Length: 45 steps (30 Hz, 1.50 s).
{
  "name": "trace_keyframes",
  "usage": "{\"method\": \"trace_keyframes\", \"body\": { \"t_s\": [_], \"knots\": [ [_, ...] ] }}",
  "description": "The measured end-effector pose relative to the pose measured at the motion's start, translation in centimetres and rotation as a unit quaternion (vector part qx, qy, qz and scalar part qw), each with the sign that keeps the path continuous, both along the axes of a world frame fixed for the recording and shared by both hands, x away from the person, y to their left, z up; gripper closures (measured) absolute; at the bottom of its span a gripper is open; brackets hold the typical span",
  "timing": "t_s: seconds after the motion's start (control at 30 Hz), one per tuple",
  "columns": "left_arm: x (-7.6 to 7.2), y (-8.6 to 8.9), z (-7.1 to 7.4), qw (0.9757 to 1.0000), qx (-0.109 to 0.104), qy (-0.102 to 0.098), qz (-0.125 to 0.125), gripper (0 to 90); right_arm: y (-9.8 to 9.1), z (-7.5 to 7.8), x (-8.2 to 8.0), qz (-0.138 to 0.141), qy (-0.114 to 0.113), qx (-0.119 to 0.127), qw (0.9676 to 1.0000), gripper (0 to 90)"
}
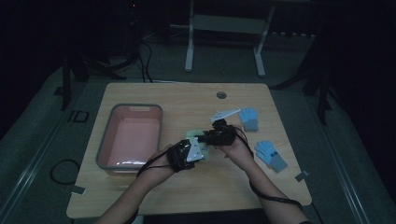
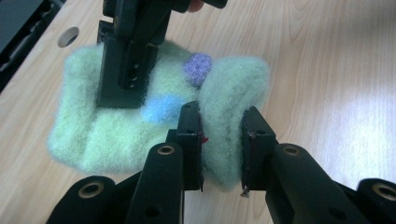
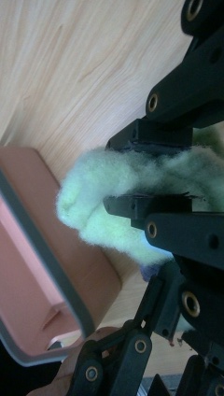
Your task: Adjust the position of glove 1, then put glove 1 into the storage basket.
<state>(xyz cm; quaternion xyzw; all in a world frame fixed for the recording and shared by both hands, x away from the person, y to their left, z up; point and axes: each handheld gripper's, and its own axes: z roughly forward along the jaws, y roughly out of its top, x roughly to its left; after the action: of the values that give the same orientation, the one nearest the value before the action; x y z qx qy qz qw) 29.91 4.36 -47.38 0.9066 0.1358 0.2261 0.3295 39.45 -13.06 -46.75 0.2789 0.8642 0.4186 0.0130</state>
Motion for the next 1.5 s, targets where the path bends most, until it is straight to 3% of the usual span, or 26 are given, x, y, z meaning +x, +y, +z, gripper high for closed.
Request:
{"method": "trace_keyframes", "body": {
  "t_s": [0.3, 0.4, 0.57, 0.83, 1.27, 1.5],
  "knots": [
    [0.1, 1.8, 0.3, 0.9998, 0.011, -0.001, 0.014, 74.2, 2.6, 0.8, 0.4, 0.021, -0.006, -0.013, 0.9997, 72.9],
    [0.0, 3.1, 1.2, 0.9997, 0.006, -0.007, 0.020, 74.2, 3.8, 1.6, 0.7, 0.026, -0.009, -0.009, 0.9996, 72.9],
    [0.0, 5.1, 2.4, 0.9994, 0.015, -0.015, 0.026, 74.2, 5.8, 2.9, 1.0, 0.036, -0.013, -0.004, 0.9992, 72.9],
    [-0.3, 8.0, 3.2, 0.9986, 0.026, -0.016, 0.044, 74.2, 9.0, 3.8, 1.2, 0.053, -0.014, 0.004, 0.9985, 72.9],
    [-1.3, 13.4, 3.5, 0.9960, 0.047, -0.009, 0.075, 74.3, 15.5, 4.1, 1.1, 0.086, -0.008, 0.004, 0.9963, 73.0],
    [-1.1, 16.5, 2.6, 0.9948, 0.065, -0.002, 0.078, 74.3, 19.1, 3.1, 1.4, 0.096, 0.000, 0.003, 0.9954, 73.0]
  ]
}}
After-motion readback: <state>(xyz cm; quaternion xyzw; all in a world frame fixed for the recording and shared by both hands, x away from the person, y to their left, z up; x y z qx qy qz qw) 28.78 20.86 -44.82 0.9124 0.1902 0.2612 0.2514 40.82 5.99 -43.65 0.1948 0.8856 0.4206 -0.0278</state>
